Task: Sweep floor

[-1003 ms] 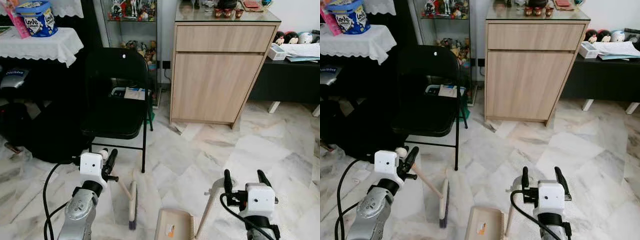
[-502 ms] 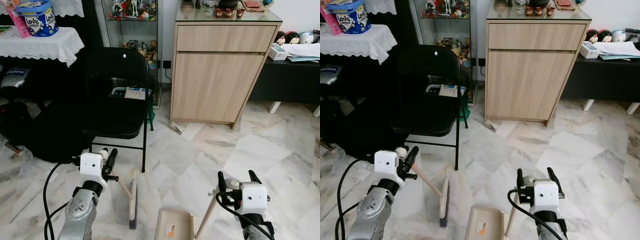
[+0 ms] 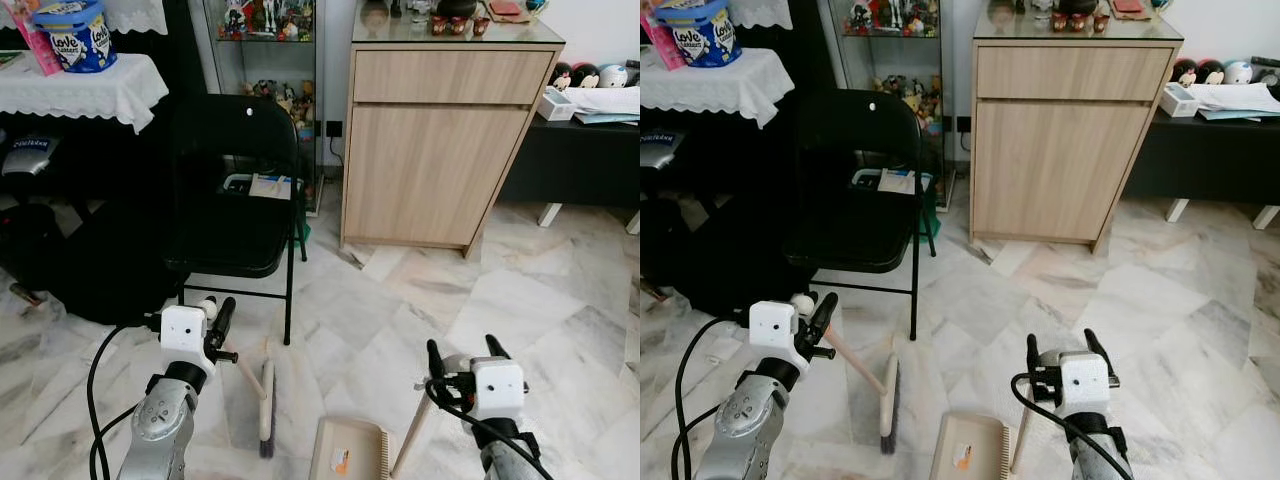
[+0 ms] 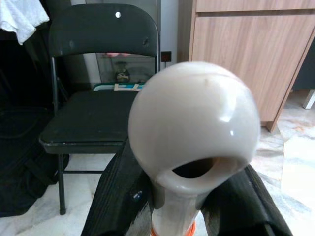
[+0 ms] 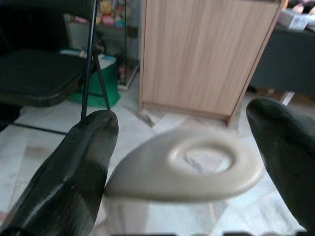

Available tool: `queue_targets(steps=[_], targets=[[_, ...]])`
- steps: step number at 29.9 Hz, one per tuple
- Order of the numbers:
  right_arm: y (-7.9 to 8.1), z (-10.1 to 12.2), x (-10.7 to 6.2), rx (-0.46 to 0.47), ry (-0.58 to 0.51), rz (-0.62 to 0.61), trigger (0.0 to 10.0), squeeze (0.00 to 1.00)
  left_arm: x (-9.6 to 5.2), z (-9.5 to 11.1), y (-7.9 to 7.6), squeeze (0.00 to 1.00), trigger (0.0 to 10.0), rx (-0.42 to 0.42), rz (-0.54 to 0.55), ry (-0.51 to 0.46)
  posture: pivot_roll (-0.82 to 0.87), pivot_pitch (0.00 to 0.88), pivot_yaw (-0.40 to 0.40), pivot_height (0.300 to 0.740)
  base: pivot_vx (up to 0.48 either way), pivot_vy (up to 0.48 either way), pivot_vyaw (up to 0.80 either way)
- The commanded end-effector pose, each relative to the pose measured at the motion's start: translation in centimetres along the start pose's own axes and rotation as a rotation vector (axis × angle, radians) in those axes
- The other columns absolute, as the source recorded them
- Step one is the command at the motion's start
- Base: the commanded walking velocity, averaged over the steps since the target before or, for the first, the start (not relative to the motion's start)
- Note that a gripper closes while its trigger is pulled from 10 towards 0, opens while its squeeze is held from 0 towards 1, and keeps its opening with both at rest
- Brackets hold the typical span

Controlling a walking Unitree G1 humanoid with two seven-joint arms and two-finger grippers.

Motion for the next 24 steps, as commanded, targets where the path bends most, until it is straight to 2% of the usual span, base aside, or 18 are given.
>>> queue_targets(steps=[1,12,21,24], targets=[[0.3,-0.4,0.1,0.004,0.021,0.021,10.0,0.0,0.1,0.5,0.3,0.0,10.0,0.017,0.01,-0.032,-0.08,0.0,0.009,0.74,0.0,0.0,0.0],[-0.2,-1.6,0.0,-0.015,0.063,-0.005,10.0,0.0,0.0,0.3,0.1,0.0,10.0,0.012,0.011,-0.027,-0.08,0.0,0.005,0.74,0.0,0.0,0.0],[-1.4,-1.3,0.6,-0.022,0.042,-0.067,10.0,0.0,0.0,0.4,-0.1,0.0,10.0,0.007,0.014,-0.026,-0.08,0.0,0.003,0.74,0.0,0.0,0.0],[-1.3,-1.4,0.8,-0.016,0.043,-0.066,10.0,0.0,0.0,0.4,-0.1,0.0,10.0,0.007,0.014,-0.026,-0.08,0.0,0.005,0.74,0.0,0.0,0.0]])
Point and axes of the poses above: a point about 5 cm out from each wrist's last joint towards the gripper, its own x axis pointing out of the wrist towards the gripper, its own z axis along the axis of the wrist's last joint, y = z × x, the point moved 4 cm from there along x, pointing out of the wrist towards the gripper, and after that the axes turned 13 degrees about x, right-handed, at the moved point
